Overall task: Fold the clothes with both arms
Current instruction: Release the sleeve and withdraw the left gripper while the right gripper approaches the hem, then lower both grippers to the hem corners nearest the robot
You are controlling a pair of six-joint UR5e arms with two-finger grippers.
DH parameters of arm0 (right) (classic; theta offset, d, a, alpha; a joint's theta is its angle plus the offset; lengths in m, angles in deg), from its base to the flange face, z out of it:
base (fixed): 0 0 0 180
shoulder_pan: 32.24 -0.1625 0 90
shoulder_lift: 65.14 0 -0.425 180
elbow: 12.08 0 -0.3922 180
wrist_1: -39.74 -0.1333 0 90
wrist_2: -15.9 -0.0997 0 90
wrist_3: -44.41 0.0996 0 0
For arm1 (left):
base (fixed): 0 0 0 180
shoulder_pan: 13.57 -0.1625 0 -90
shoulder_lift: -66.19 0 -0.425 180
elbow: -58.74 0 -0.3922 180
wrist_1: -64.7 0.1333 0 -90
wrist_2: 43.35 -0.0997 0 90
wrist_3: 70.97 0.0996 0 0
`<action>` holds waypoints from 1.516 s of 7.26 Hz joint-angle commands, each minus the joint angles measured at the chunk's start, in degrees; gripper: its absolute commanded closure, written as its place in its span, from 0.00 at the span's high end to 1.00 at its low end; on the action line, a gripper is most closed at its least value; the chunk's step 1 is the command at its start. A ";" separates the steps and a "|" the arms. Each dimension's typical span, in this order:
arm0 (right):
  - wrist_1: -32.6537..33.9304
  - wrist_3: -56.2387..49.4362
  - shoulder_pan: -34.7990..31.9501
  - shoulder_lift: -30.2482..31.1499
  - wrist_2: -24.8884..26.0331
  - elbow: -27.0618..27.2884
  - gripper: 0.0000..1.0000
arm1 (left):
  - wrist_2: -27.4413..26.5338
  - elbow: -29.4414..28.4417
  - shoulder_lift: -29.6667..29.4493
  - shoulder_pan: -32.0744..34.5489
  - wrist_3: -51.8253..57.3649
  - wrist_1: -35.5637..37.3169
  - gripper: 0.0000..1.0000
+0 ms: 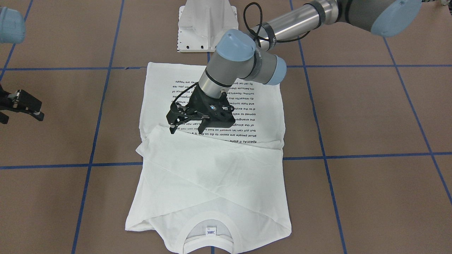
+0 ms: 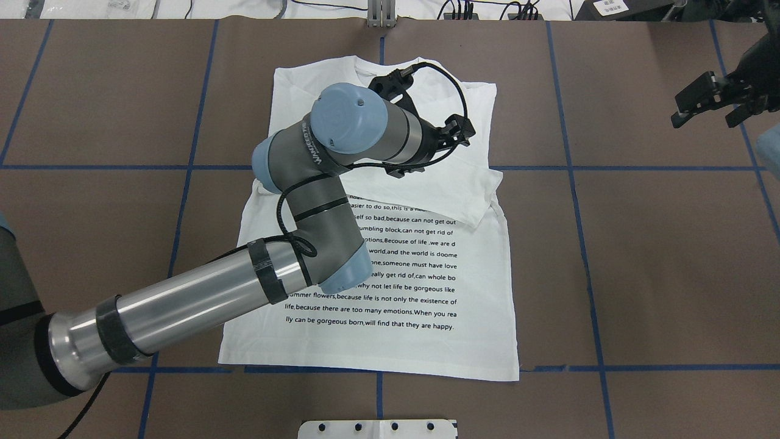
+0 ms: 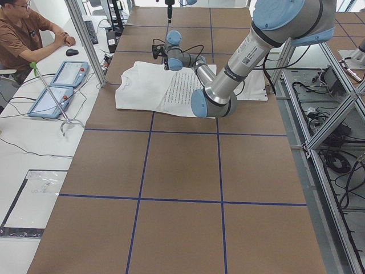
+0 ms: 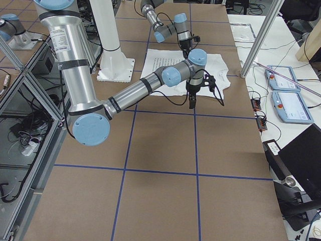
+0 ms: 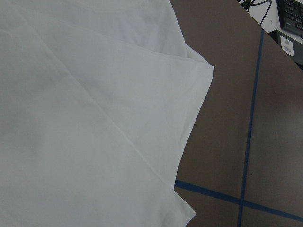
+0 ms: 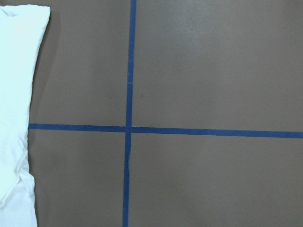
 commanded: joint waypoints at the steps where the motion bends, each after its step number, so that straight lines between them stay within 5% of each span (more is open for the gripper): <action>1: -8.21 16.12 9.78 4.05 5.19 5.73 1.00 | 5.61 11.59 12.57 4.42 8.38 2.88 1.00; 3: -8.21 29.28 22.76 5.90 15.62 12.06 1.00 | 8.45 21.87 19.89 6.81 20.92 15.05 1.00; 6: -8.12 46.01 45.70 5.55 34.09 14.63 1.00 | 8.80 33.14 36.84 6.99 29.69 15.29 1.00; 11: -7.77 49.23 54.99 5.20 36.07 10.25 0.96 | 8.81 34.67 38.82 6.46 29.25 15.29 1.00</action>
